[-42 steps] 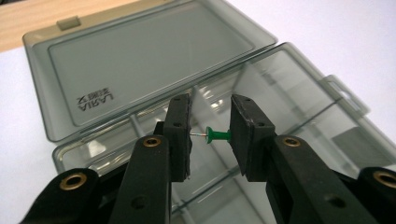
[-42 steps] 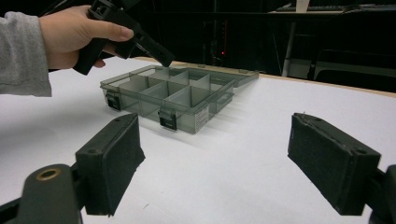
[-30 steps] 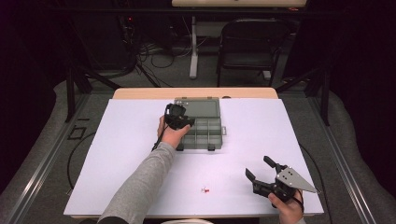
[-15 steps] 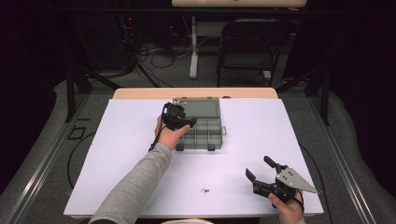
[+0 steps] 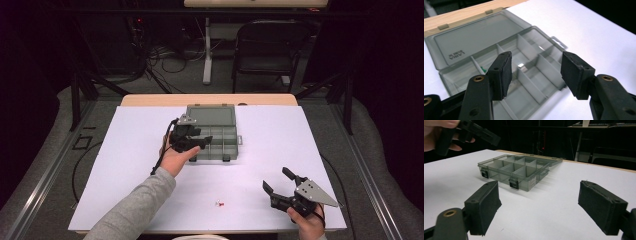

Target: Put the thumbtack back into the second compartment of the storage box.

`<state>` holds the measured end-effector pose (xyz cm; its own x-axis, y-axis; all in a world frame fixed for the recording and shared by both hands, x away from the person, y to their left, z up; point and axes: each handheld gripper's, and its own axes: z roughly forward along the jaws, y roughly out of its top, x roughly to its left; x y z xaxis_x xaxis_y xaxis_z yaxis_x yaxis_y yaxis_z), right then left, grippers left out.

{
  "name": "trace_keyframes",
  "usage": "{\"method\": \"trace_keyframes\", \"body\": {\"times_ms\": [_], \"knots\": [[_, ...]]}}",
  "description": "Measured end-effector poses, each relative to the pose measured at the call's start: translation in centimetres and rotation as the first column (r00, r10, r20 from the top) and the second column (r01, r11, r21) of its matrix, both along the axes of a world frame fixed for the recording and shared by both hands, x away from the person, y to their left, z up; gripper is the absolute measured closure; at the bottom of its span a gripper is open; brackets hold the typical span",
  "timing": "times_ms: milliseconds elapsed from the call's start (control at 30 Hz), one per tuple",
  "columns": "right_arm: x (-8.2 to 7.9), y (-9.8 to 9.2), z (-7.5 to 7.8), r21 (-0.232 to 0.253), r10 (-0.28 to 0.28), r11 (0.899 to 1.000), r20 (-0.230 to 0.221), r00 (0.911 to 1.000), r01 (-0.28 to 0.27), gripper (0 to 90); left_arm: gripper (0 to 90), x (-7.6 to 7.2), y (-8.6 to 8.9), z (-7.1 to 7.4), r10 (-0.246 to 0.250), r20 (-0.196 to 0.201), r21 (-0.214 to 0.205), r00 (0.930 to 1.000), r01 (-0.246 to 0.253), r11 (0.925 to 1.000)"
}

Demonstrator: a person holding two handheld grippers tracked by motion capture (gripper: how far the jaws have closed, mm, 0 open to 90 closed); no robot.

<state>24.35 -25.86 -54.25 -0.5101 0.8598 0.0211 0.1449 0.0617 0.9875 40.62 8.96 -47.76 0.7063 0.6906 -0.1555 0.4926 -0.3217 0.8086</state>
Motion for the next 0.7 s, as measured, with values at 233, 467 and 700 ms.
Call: {"method": "trace_keyframes", "body": {"times_ms": [233,467,700], "knots": [[0.0,0.0,0.0,-0.001,0.000,1.000,0.000,1.0000,0.000,16.9,42.7,-3.7,0.5,-0.5,-0.068,0.017,-0.019,0.9975,0.069,0.9975],[0.0,0.2,0.0,0.000,0.000,1.000,-0.004,1.0000,0.000,16.9,44.5,-6.8,0.8,-1.1,-0.121,0.040,-0.051,0.9918,0.123,0.9911],[0.0,0.2,-0.1,-0.006,-0.001,1.000,-0.004,1.0000,0.001,16.9,48.9,-9.3,0.9,-2.2,-0.162,0.055,-0.079,0.9852,0.167,0.9829]]}}
